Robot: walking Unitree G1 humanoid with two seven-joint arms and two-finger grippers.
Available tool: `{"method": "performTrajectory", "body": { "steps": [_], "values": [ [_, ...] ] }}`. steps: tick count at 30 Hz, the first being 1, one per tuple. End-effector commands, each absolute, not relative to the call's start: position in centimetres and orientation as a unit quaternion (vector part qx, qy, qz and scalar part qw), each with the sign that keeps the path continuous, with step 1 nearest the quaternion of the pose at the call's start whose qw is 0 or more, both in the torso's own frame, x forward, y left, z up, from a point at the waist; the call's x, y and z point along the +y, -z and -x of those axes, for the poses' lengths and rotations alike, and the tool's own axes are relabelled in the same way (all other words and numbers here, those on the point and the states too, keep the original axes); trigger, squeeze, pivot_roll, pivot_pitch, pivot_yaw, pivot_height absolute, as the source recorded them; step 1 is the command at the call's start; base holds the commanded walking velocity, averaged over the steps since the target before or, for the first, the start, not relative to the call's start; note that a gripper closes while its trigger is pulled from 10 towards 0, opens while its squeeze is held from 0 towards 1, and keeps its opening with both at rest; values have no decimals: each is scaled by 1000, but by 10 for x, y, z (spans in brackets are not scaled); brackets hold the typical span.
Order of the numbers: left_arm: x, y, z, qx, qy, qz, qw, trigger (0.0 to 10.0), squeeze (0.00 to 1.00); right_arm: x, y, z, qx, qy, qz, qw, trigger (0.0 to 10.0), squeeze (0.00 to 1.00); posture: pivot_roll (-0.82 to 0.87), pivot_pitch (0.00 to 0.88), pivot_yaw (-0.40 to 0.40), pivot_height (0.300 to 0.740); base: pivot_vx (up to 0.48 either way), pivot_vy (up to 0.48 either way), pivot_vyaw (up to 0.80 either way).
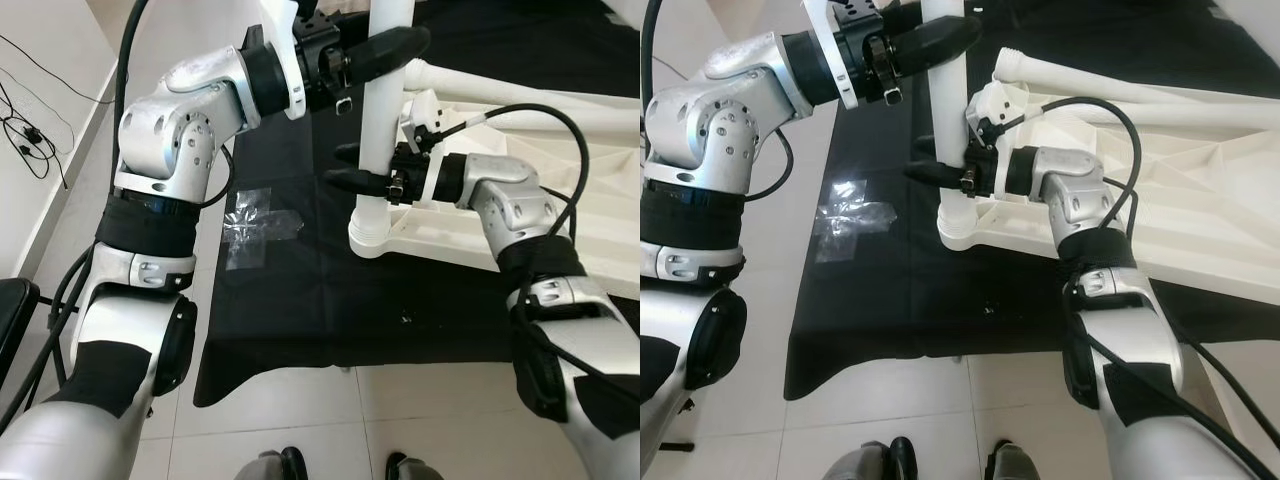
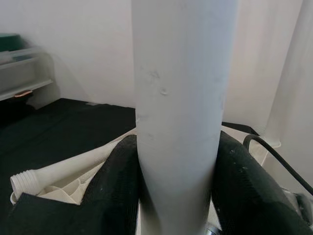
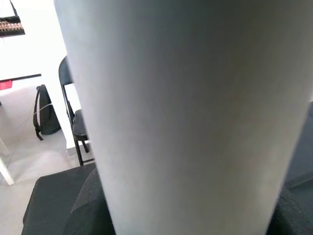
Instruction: Building children table
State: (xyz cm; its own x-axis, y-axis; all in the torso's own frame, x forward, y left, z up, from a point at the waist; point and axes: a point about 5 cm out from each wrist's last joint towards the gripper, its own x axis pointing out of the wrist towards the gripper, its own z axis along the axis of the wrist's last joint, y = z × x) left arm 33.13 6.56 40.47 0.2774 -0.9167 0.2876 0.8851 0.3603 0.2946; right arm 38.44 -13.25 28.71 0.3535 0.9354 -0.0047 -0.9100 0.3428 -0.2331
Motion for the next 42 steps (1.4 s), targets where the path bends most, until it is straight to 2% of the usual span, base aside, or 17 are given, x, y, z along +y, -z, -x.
{"method": "performTrajectory", "body": {
  "steps": [1, 5, 7, 10, 11, 12, 13, 14, 16, 19, 29, 33, 34, 42],
  "values": [
    [61, -395, -334, -185, 572, -44, 798, 10000, 1000, -125, -287, -386, -70, -571, 83, 813, 0, 0, 5, 224, 87, 740, 0, 0, 0],
    [63, -398, -335, -188, 565, -31, 803, 10000, 1000, -128, -283, -388, -77, -544, 94, 830, 0, 0, 0, 223, 84, 740, 0, 0, 0],
    [68, -400, -336, -193, 552, -28, 811, 10000, 1000, -129, -276, -389, -79, -499, 91, 858, 0, 0, -9, 222, 76, 740, 0, 0, 0],
    [71, -400, -337, -194, 543, -28, 816, 10000, 1000, -127, -271, -388, -72, -472, 84, 875, 0, 0, -12, 220, 70, 740, 0, 0, 0],
    [75, -399, -338, -193, 539, -27, 820, 10000, 0, -119, -260, -386, -64, -428, 88, 897, 0, 0, -15, 220, 64, 740, 0, 0, 0],
    [79, -397, -338, -191, 533, -26, 824, 10000, 0, -112, -249, -383, -62, -340, 121, 931, 0, 0, -9, 217, 45, 740, 0, 0, 0],
    [83, -395, -338, -186, 528, -24, 828, 10000, 0, -98, -232, -368, -49, -255, 101, 960, 0, 0, -9, 219, 45, 740, 0, 0, 0],
    [86, -392, -338, -183, 525, -23, 831, 10000, 0, -89, -221, -353, -39, -197, 96, 975, 0, 0, -10, 218, 49, 740, 0, 0, 0],
    [89, -389, -337, -178, 525, -23, 832, 10000, 0, -83, -213, -342, -24, -162, 73, 984, 0, 0, -18, 221, 54, 740, 0, 0, 0],
    [90, -378, -337, -163, 529, -23, 833, 10000, 0, -75, -206, -338, -13, -156, 47, 987, 0, 0, -34, 197, 54, 740, 0, 0, 0],
    [92, -372, -338, -158, 518, -22, 840, 10000, 0, -80, -230, -350, -41, -148, 49, 987, 0, 0, -38, 186, 36, 740, 0, 0, 0],
    [94, -364, -339, -149, 508, -29, 848, 10000, 0, -73, -236, -340, -40, -132, 48, 989, 0, 0, -36, 193, 36, 740, 0, 0, 0],
    [95, -363, -339, -148, 504, -32, 850, 0, 0, -72, -237, -337, -39, -130, 47, 990, 0, 0, -36, 196, 37, 740, 0, 0, 0],
    [97, -364, -342, -151, 496, -51, 853, 0, 0, -66, -244, -334, -50, -146, 42, 987, 0, 0, -42, 210, 47, 740, 0, 0, 0]
  ]
}}
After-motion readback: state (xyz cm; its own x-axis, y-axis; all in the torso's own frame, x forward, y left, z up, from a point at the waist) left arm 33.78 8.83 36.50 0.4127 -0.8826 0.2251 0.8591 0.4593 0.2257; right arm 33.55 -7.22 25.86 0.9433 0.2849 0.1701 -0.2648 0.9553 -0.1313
